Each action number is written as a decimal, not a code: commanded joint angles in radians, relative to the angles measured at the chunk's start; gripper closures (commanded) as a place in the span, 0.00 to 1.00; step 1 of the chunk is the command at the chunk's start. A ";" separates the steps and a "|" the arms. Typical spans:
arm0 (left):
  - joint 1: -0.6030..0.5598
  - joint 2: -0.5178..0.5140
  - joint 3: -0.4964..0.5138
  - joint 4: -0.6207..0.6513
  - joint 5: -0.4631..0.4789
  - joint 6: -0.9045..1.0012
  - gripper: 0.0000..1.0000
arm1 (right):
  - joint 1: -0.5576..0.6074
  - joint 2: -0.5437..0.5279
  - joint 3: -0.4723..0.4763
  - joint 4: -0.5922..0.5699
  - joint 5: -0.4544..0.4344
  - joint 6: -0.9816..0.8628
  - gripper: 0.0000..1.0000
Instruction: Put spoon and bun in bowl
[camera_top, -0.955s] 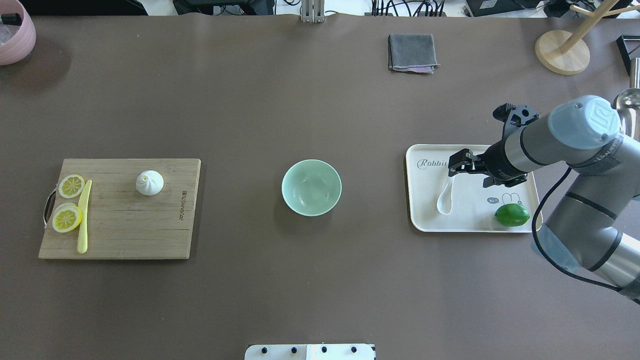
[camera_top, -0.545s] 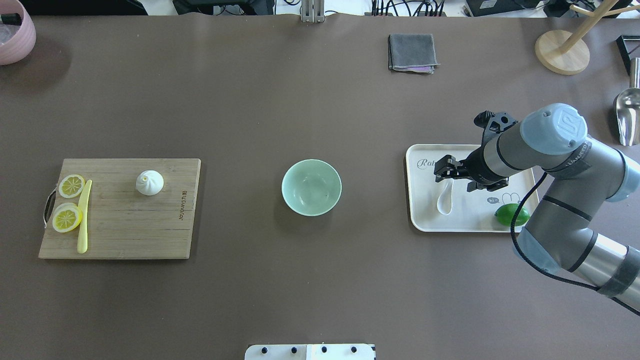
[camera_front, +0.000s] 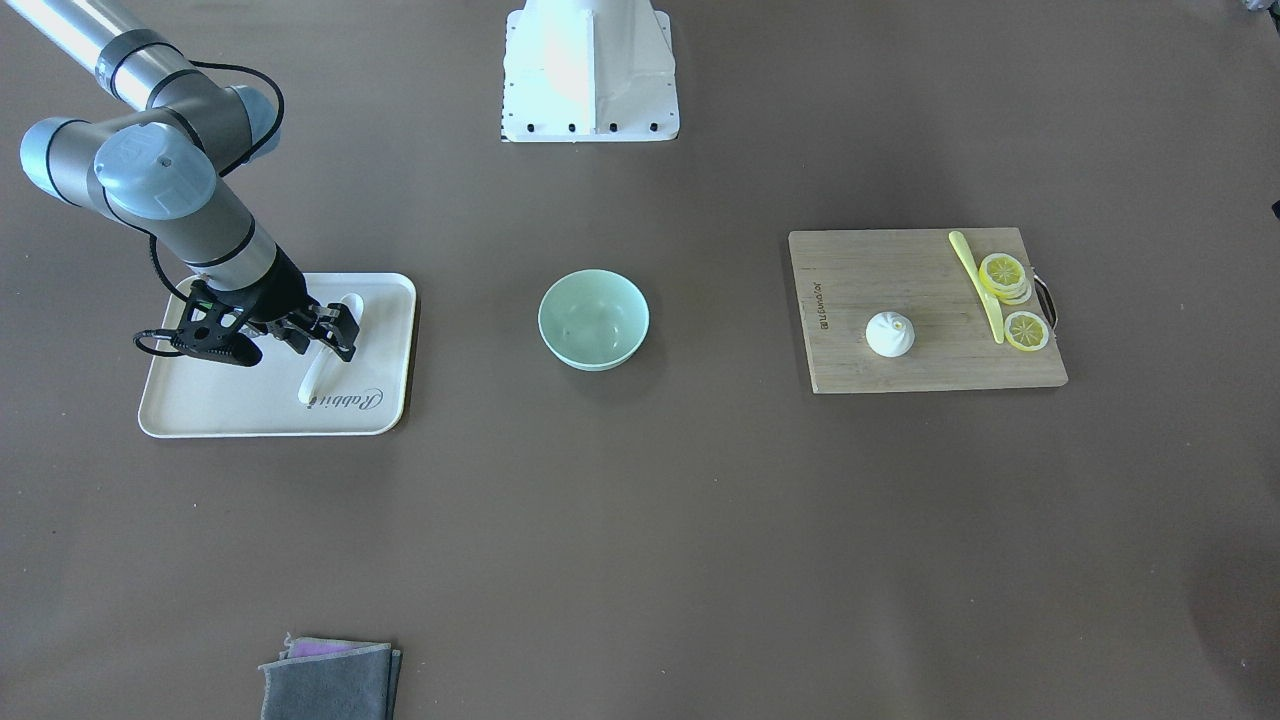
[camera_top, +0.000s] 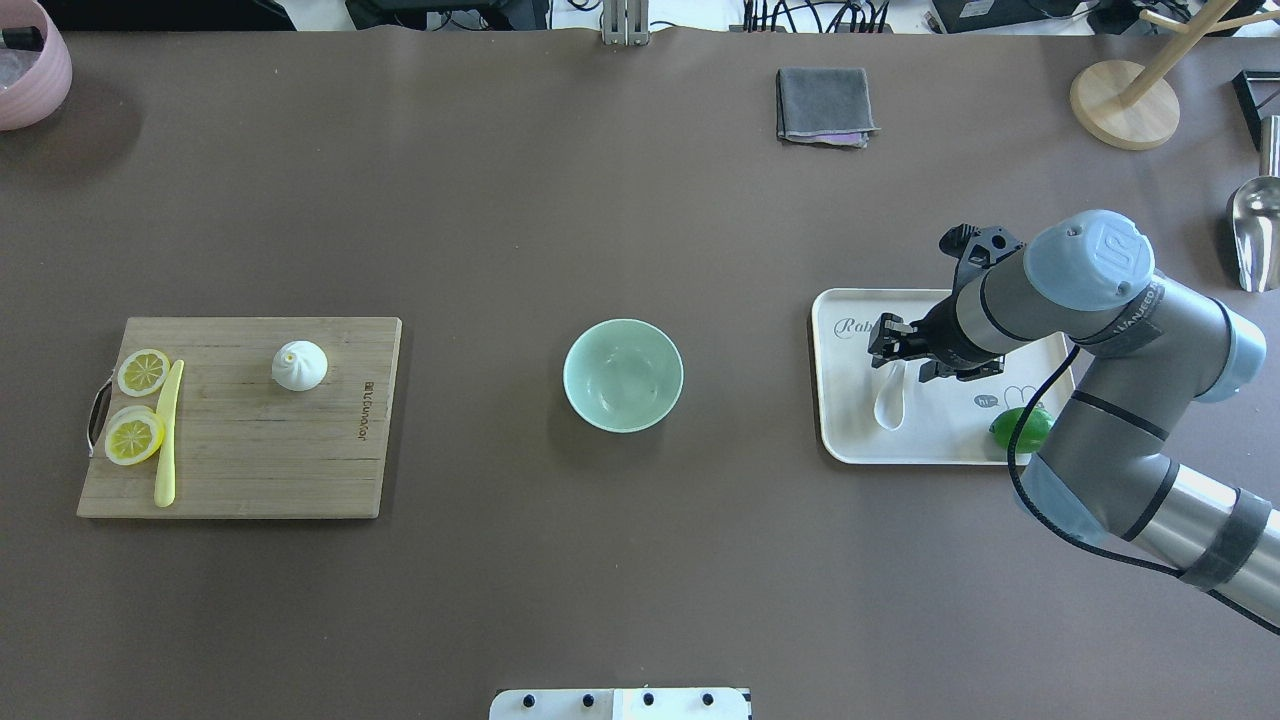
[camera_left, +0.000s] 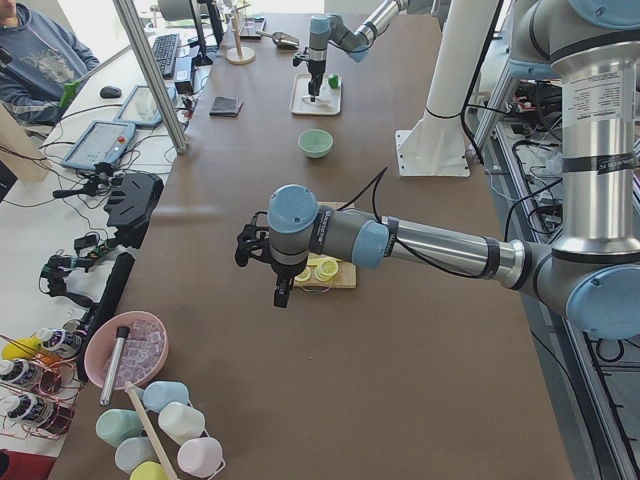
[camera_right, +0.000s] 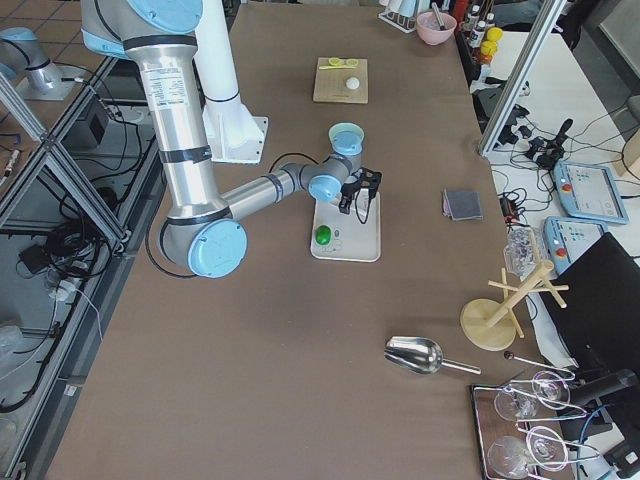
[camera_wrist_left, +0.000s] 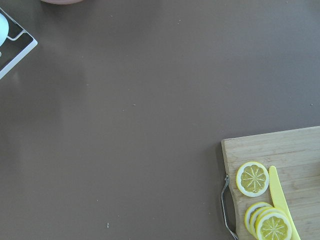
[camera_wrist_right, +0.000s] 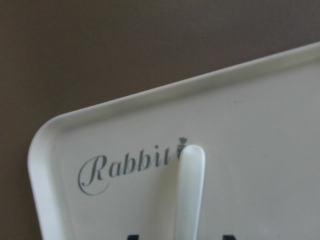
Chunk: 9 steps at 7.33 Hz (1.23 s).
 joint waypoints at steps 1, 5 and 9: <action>0.000 0.000 -0.001 0.000 -0.001 -0.002 0.02 | -0.002 -0.002 -0.005 0.000 0.000 0.013 0.83; 0.000 -0.001 -0.004 0.000 -0.004 -0.005 0.02 | -0.002 0.060 0.035 -0.012 0.006 0.092 1.00; 0.150 0.000 0.002 -0.276 -0.037 -0.430 0.02 | -0.079 0.363 0.024 -0.211 -0.090 0.379 1.00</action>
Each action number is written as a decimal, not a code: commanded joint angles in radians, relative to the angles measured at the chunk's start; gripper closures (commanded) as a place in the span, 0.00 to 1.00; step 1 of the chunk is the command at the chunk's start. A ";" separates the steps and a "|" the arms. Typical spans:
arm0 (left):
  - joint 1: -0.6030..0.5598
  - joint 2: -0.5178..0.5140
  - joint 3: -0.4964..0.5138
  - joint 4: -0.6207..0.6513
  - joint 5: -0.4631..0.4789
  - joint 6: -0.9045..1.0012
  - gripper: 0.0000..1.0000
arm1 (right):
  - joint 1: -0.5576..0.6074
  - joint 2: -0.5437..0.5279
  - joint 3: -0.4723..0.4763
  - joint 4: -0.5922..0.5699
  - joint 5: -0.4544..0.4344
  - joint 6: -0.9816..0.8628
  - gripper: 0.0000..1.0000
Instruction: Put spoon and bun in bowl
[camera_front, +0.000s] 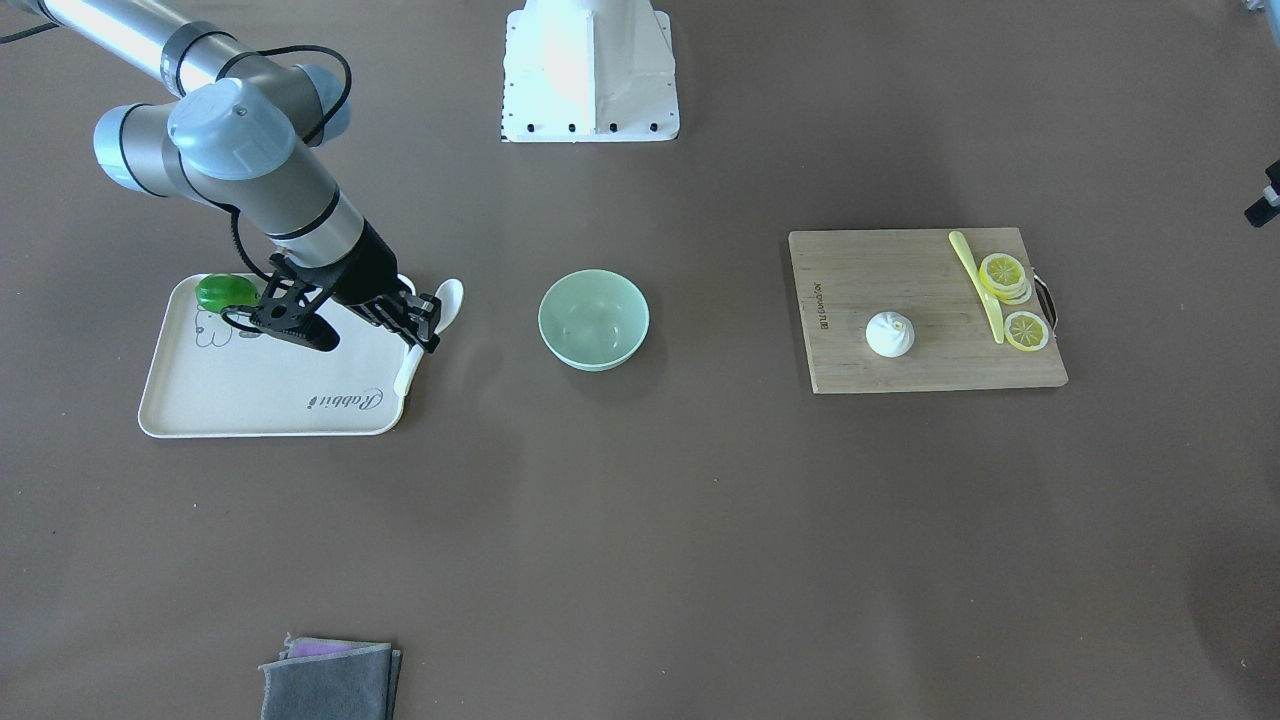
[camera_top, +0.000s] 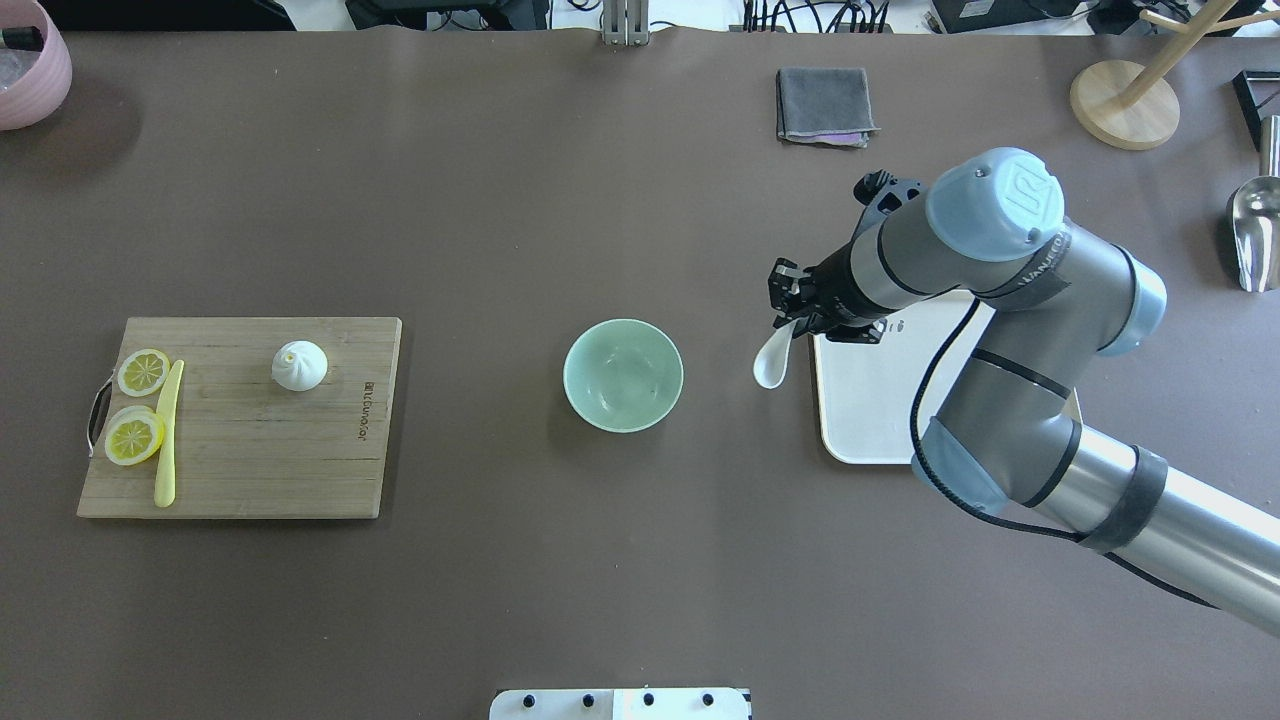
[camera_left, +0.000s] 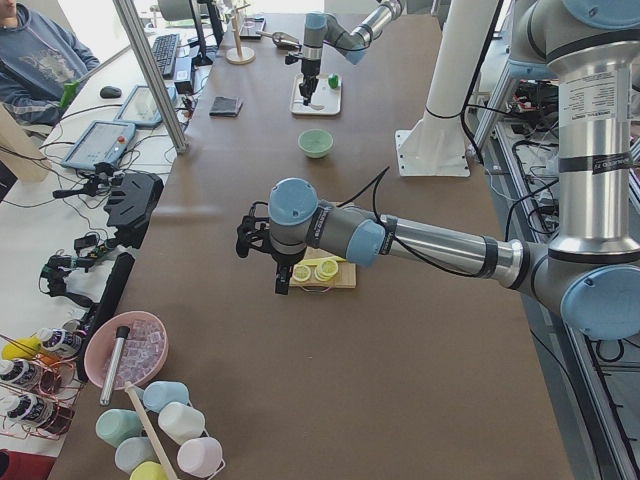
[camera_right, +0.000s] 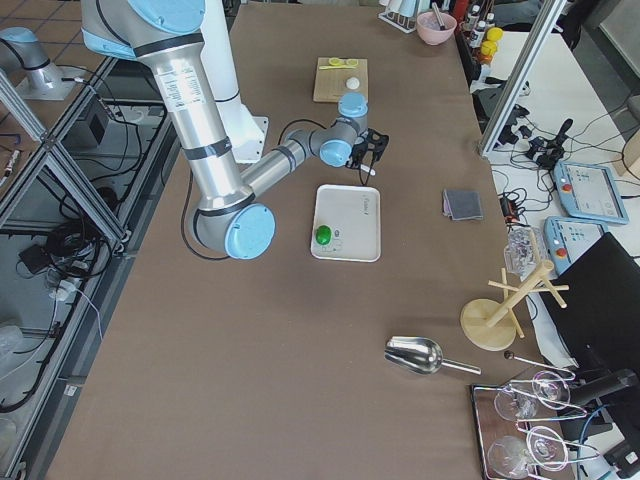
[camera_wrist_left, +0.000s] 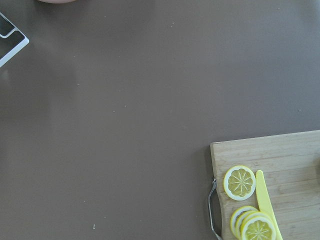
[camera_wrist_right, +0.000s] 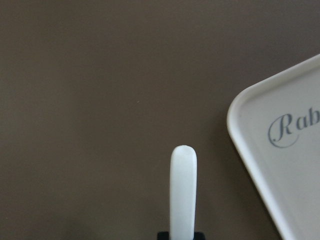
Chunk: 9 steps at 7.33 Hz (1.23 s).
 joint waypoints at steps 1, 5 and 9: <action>0.116 0.002 0.013 -0.178 0.009 -0.249 0.02 | -0.081 0.165 -0.020 -0.140 -0.112 0.128 1.00; 0.202 -0.027 0.032 -0.198 0.038 -0.332 0.02 | -0.157 0.204 -0.067 -0.130 -0.229 0.174 0.00; 0.518 -0.118 0.036 -0.361 0.315 -0.709 0.02 | -0.083 0.152 0.004 -0.131 -0.157 0.122 0.00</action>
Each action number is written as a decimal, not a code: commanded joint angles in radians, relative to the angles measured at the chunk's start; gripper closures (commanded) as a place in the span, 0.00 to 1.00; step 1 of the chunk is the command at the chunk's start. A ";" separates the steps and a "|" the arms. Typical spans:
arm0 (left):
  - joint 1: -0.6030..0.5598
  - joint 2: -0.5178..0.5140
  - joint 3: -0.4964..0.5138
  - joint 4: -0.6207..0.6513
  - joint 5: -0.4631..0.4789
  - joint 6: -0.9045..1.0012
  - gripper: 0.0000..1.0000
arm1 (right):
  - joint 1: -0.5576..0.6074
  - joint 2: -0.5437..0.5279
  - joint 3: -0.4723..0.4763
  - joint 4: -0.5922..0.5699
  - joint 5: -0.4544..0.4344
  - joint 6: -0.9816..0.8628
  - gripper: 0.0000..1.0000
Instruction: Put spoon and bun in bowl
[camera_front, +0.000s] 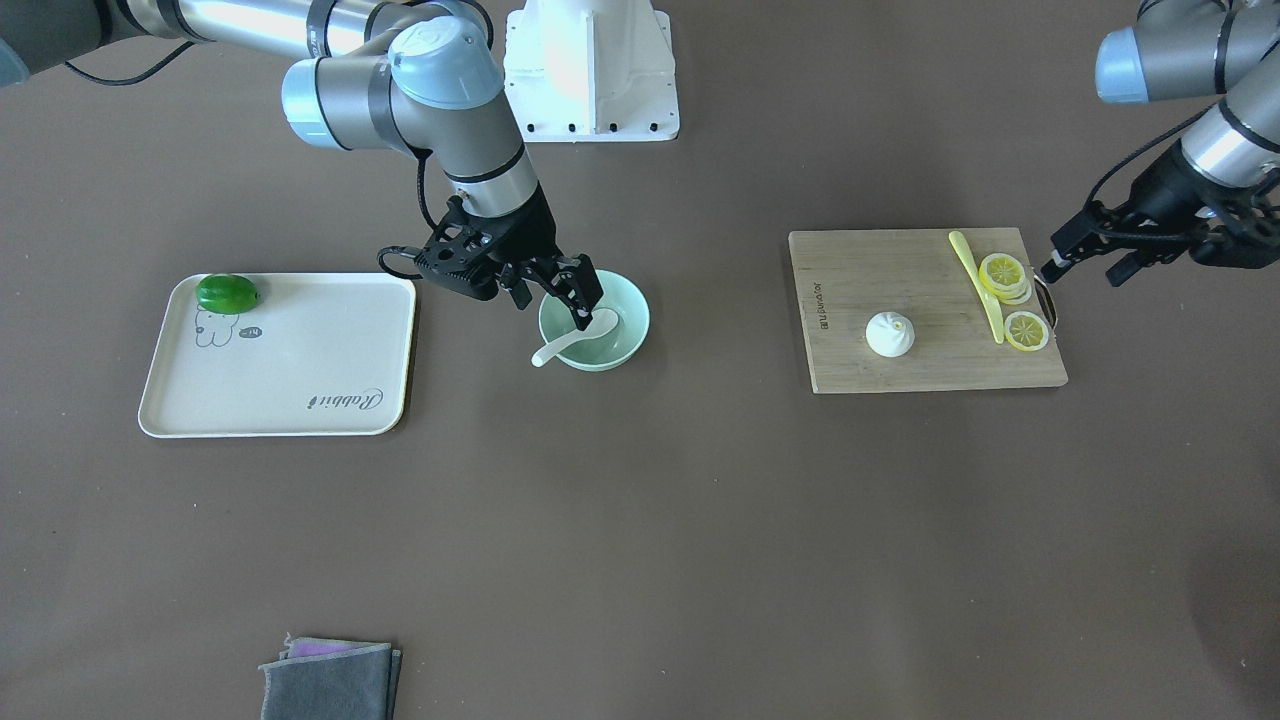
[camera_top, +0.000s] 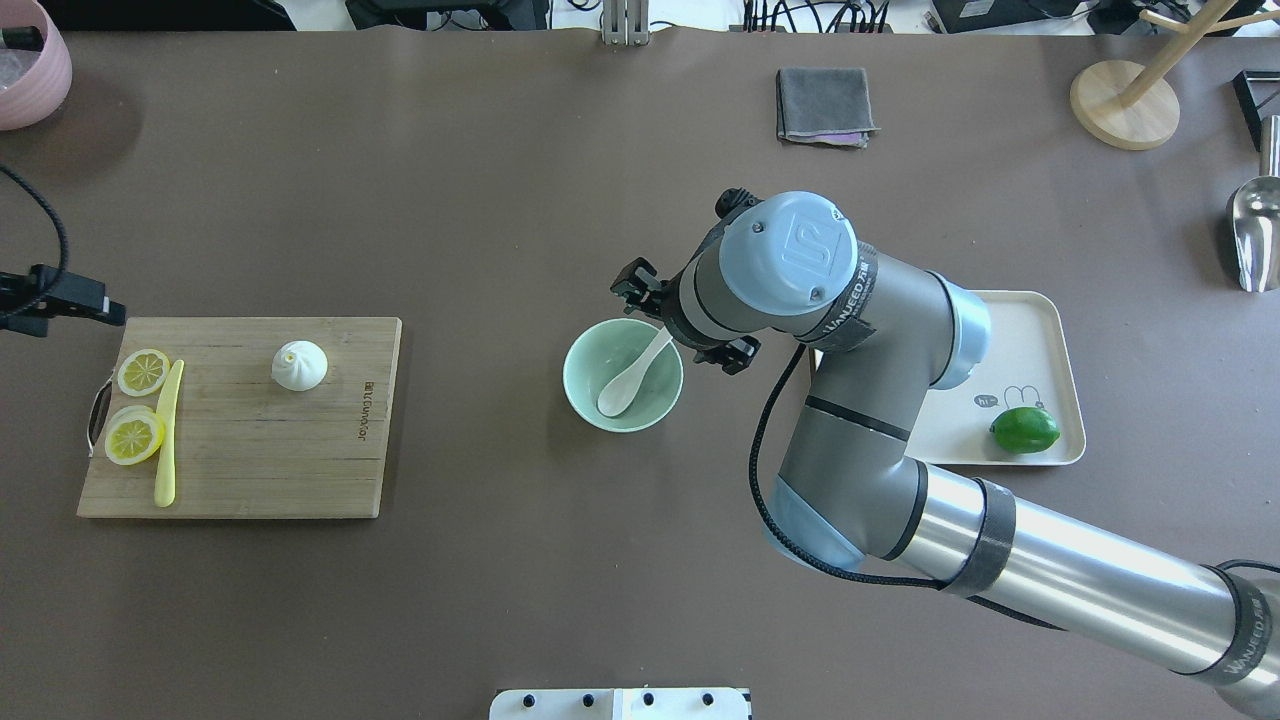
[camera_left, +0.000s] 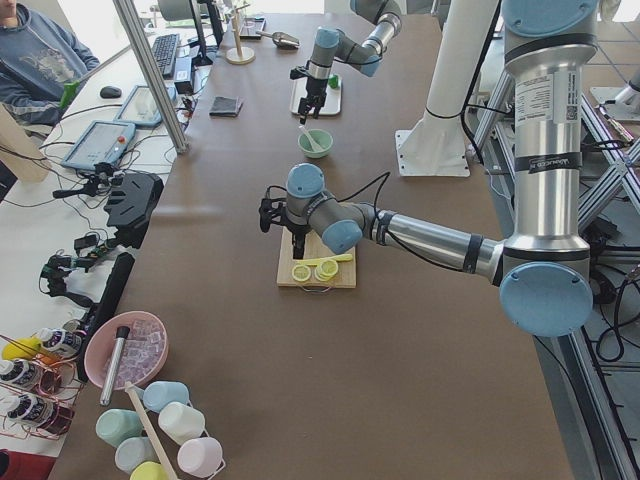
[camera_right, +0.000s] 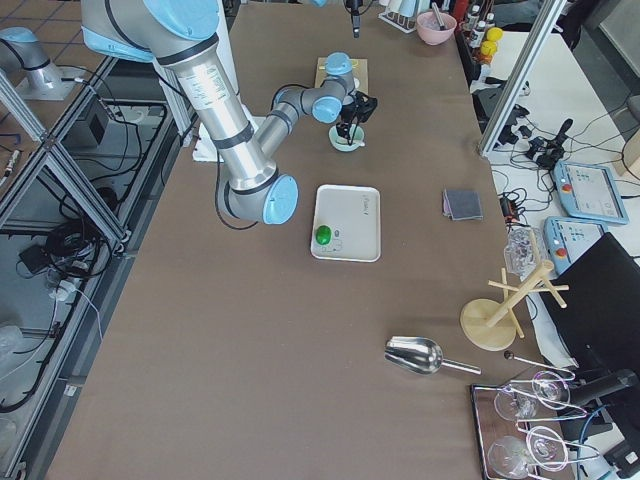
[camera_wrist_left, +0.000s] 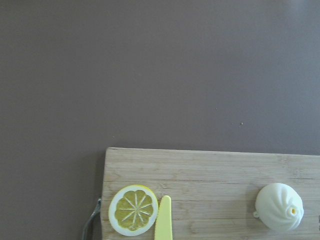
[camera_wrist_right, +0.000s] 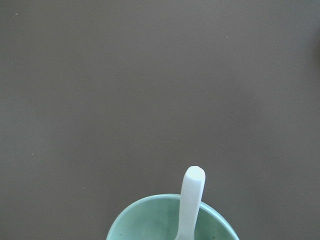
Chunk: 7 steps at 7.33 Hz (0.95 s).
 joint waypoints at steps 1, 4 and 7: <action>0.153 -0.106 0.035 -0.015 0.110 -0.119 0.03 | 0.087 -0.087 0.064 0.002 0.108 -0.089 0.00; 0.289 -0.171 0.075 -0.015 0.229 -0.123 0.16 | 0.120 -0.189 0.138 0.002 0.133 -0.166 0.00; 0.294 -0.204 0.115 -0.015 0.250 -0.118 0.75 | 0.121 -0.213 0.156 0.004 0.140 -0.165 0.00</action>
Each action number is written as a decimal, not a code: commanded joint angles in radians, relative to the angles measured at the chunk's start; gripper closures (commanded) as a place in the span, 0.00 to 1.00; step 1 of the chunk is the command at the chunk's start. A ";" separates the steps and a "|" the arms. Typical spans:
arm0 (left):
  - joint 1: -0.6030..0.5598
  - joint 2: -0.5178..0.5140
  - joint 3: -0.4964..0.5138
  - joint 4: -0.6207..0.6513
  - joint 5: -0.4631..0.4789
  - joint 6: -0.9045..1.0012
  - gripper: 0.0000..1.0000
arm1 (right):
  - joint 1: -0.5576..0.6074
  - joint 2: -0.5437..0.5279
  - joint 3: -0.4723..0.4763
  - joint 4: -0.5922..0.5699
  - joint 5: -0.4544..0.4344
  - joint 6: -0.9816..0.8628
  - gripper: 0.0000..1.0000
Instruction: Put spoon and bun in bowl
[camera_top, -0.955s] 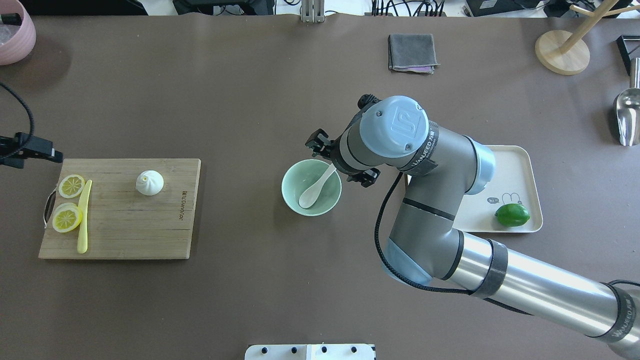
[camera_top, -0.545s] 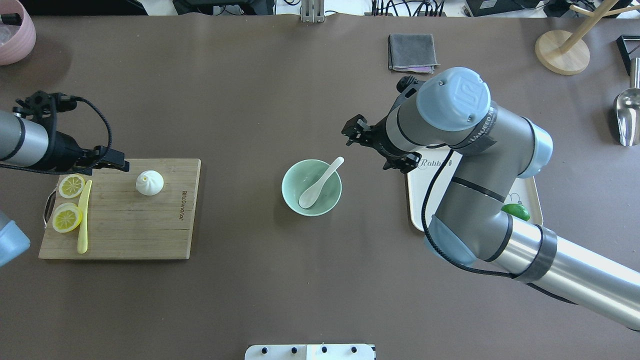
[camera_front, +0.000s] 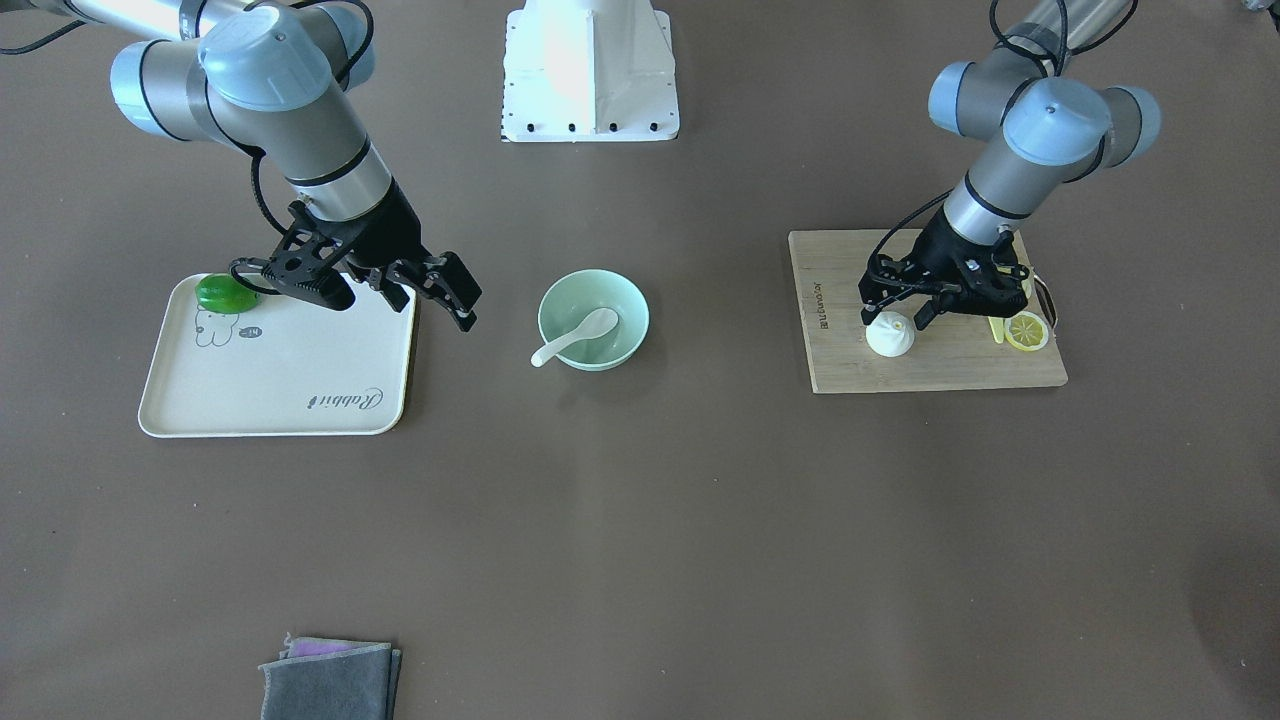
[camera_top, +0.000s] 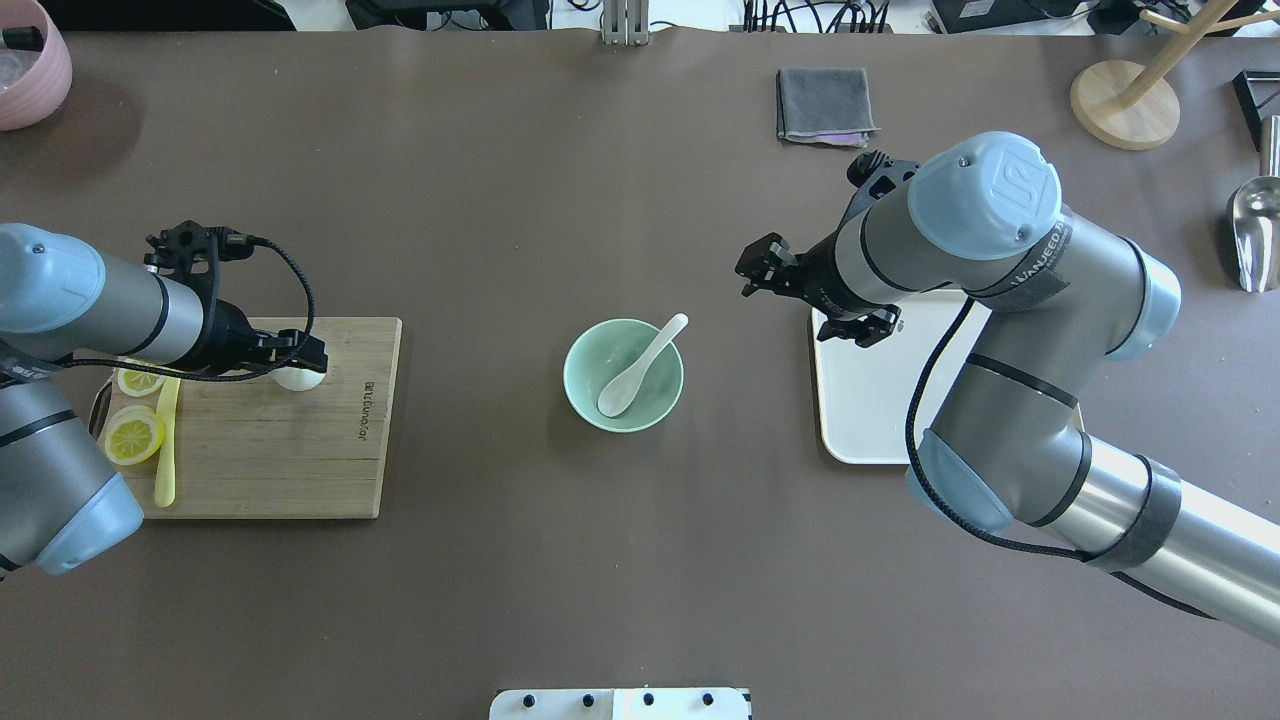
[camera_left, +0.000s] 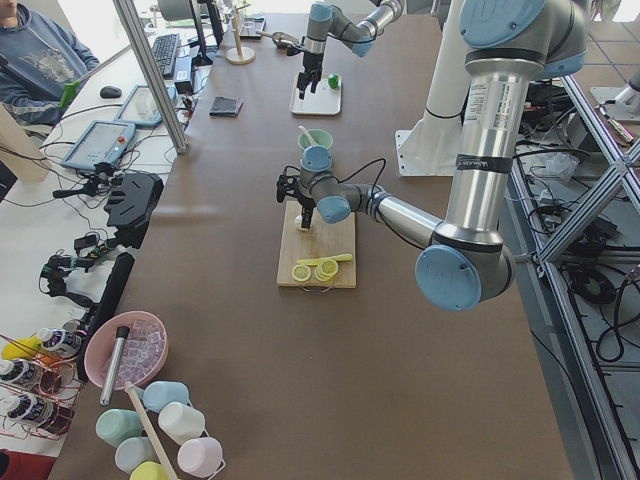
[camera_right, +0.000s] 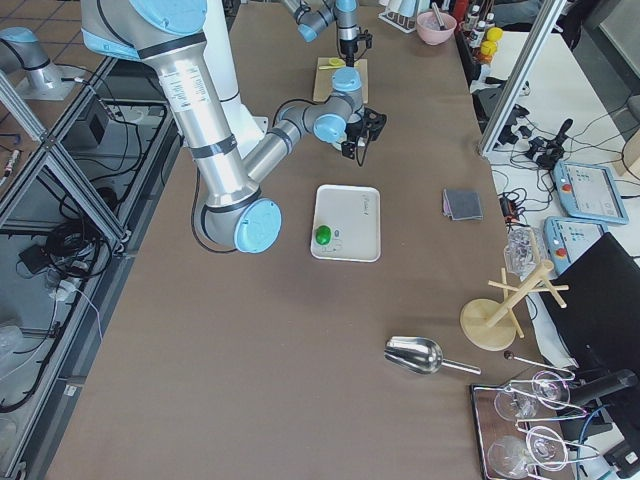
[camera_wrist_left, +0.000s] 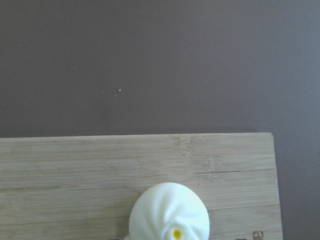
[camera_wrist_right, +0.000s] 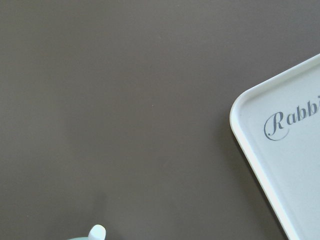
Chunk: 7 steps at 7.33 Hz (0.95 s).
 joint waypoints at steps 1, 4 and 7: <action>0.002 -0.013 0.005 -0.002 0.013 -0.002 1.00 | 0.007 -0.018 0.014 0.001 0.012 -0.002 0.00; 0.004 -0.171 -0.001 0.075 0.007 -0.013 1.00 | 0.100 -0.136 0.079 -0.001 0.108 -0.104 0.00; 0.094 -0.405 0.002 0.098 0.018 -0.273 1.00 | 0.171 -0.234 0.103 0.001 0.142 -0.213 0.00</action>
